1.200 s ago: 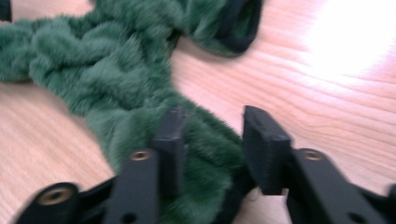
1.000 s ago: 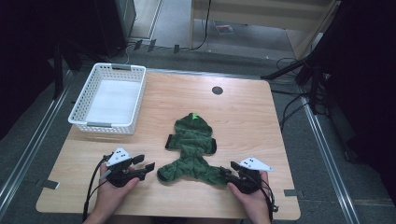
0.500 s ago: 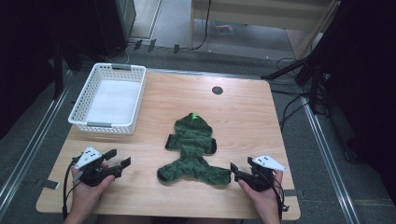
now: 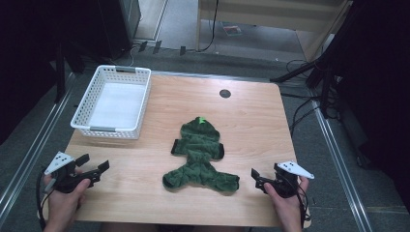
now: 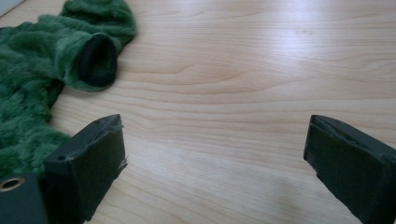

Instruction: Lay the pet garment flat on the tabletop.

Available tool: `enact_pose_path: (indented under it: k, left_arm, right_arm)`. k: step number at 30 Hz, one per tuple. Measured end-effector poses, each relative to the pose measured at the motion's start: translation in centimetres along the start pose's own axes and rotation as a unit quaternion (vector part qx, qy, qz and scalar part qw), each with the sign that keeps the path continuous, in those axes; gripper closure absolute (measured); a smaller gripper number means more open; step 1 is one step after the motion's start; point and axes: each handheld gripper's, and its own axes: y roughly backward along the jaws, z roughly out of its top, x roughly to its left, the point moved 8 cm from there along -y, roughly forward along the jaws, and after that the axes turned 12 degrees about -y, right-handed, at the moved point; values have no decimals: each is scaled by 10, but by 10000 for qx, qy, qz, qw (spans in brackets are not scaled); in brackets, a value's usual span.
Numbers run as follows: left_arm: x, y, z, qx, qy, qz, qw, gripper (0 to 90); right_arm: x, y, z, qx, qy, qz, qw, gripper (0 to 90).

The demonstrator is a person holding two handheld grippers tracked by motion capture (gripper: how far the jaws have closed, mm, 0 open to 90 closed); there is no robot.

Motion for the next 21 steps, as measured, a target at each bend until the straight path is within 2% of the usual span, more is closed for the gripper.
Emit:
enact_pose_path:
  k: [1, 3, 6, 8, 9, 10, 14, 16, 17, 18, 19, 21]
  left_arm:
    - [0, 0, 0, 0, 0, 0, 10000, 105]
    - [11, 6, -1, -72, 78, -4, 9999, 105]
    - [18, 10, -2, -110, 102, 21, 9999, 104]
    - [25, 12, -3, -129, 126, 76, 9998, 102]
    - [33, 14, -5, -131, 140, 170, 9997, 102]
    - [33, 14, -5, -131, 140, 170, 9997, 102]
    - [47, 20, -7, -185, 265, 271, 9991, 102]
    - [53, 23, -9, -157, 233, 362, 9989, 99]
    - [58, 26, -10, -117, 116, 562, 9983, 97]
    - [58, 26, -10, -117, 116, 562, 9983, 97]
    - [61, 28, -11, -80, -26, 667, 9977, 97]
    - [61, 28, -12, -65, -47, 690, 9976, 97]
  right_arm:
    - [0, 0, 0, 0, 0, 0, 10000, 51]
    - [-9, 1, 1, -20, -81, -60, 9999, 34]
    - [-15, 2, 0, -14, -108, -79, 9999, 31]
    - [-23, 4, 0, -34, -185, -114, 9998, 31]
    - [-26, 4, 0, -43, -195, -127, 9997, 31]
    - [-26, 4, 0, -43, -195, -127, 9997, 31]
    - [-34, 8, 0, -92, -254, -166, 9995, 31]
    - [-38, 10, 0, -105, -281, -182, 9994, 31]
    - [-42, 11, -1, -118, -312, -209, 9992, 31]
    - [-44, 12, -1, -114, -336, -206, 9992, 31]
    - [-47, 13, -2, -124, -336, -214, 9991, 31]
    - [-49, 14, -3, -126, -365, -233, 9990, 31]
